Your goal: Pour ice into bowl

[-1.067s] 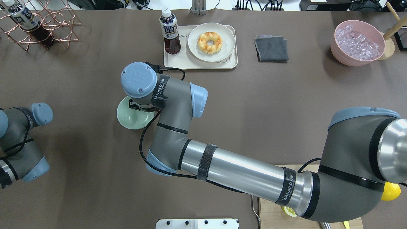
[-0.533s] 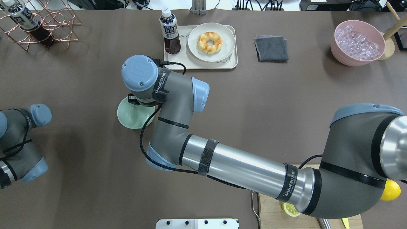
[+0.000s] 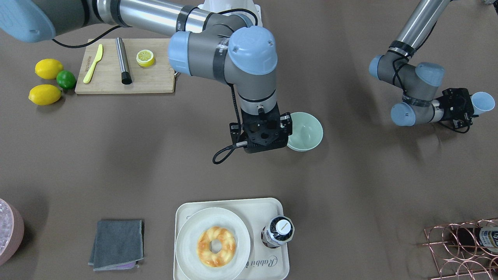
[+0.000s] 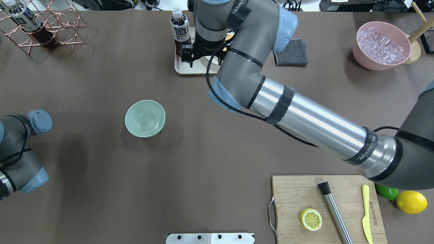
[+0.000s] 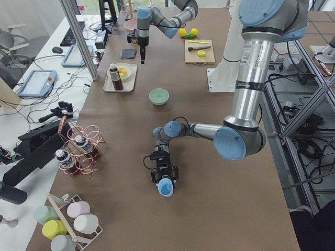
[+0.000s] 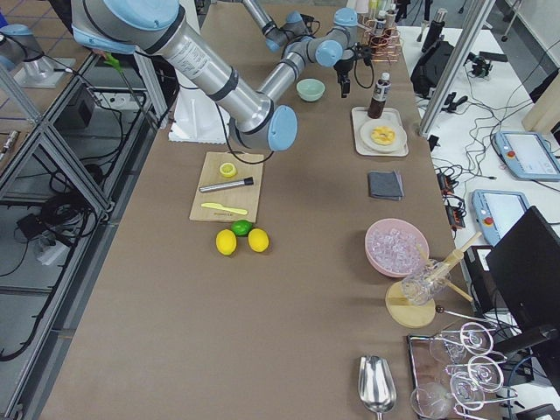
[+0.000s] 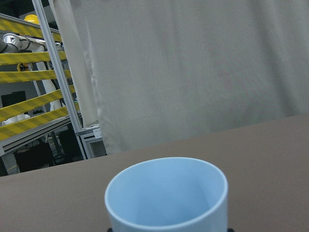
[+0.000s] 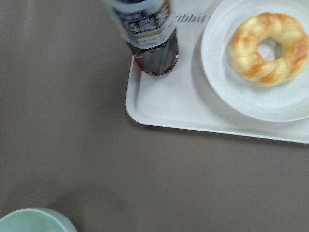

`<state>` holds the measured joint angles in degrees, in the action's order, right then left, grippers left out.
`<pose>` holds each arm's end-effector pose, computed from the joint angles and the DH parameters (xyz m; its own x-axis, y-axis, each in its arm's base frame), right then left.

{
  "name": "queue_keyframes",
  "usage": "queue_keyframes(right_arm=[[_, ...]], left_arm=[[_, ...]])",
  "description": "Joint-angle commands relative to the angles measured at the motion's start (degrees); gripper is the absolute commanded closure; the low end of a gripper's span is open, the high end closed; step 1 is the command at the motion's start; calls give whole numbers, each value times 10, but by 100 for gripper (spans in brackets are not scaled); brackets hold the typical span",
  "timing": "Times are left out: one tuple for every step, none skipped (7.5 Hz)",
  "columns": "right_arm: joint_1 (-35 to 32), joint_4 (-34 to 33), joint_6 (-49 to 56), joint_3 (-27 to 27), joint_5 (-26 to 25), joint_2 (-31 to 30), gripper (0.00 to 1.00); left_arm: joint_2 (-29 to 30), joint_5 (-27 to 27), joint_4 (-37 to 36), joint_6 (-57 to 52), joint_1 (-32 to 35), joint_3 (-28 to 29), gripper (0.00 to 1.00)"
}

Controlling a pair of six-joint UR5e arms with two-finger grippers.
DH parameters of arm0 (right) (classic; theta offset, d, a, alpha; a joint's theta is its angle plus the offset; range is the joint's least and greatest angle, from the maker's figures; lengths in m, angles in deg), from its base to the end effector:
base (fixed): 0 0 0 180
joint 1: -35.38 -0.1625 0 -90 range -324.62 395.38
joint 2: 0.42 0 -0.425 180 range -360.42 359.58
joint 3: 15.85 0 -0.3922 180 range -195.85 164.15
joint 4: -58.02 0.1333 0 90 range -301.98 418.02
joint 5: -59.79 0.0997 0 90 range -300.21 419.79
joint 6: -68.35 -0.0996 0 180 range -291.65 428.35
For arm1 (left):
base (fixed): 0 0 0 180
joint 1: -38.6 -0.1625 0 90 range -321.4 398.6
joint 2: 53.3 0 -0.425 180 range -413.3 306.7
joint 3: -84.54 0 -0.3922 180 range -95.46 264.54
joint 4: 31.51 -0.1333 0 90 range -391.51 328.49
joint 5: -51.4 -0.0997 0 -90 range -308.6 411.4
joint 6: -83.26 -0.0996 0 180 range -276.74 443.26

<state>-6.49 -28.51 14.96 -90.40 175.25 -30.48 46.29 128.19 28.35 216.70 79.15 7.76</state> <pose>-0.5213 -0.5888 0.0867 0.6179 -0.1693 0.7678 0.0045 0.9773 0.2118 0.2718 -0.4379 0.7424 0.0898 -0.9578 0.2730 0.8238 0.2255 0.5201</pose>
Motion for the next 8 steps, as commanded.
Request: queue_keyframes(right_arm=[[-106,-8,123,-101,98,-136,7],[-151,-17,170,-132,148,-189,7],[-192,-32,222,-144,169,-236,6],[-240,-35,289,-143,177,-289,6],[-281,-35,345,-142,198,-325,2],[-312,-35,394,-139,227,-350,2],[-337,-33,434,-137,240,-380,1],[-359,-31,467,-137,252,-409,1]], left_arm=[[7,2,-2,-48,20,-22,43],[10,2,-9,-80,42,-76,43],[10,3,-27,-97,47,-124,43],[22,3,-57,-115,57,-168,44],[40,3,-90,-125,62,-205,44],[69,4,-115,-125,61,-230,44],[107,19,-143,-124,56,-236,44],[131,34,-149,-119,51,-239,44]])
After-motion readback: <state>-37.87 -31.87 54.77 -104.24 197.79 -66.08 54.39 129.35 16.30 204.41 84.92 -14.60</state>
